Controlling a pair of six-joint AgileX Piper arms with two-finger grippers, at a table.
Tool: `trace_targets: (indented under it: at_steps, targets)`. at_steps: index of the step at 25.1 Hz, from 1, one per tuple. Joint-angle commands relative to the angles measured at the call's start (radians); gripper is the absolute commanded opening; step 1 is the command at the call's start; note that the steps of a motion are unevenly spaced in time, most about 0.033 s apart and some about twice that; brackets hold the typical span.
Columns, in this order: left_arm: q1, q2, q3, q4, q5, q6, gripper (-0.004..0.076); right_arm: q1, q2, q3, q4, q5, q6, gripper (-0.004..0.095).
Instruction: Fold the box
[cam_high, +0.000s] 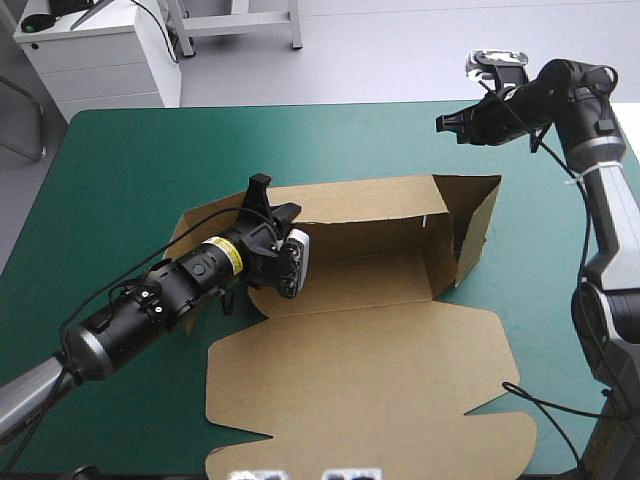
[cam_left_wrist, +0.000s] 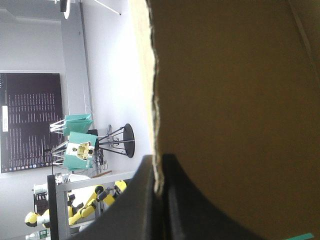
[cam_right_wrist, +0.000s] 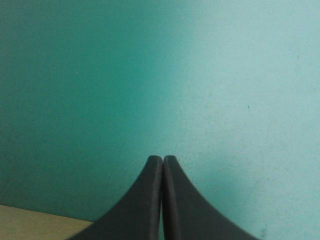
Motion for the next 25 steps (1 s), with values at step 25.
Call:
trace_targets:
  at_steps: [25]
  targets:
    - [-0.001,-0.028,-0.027,-0.060,-0.025,-0.017,-0.0008,0.021,-0.228,0.319,0.060,0.105,-0.045,-0.0019]
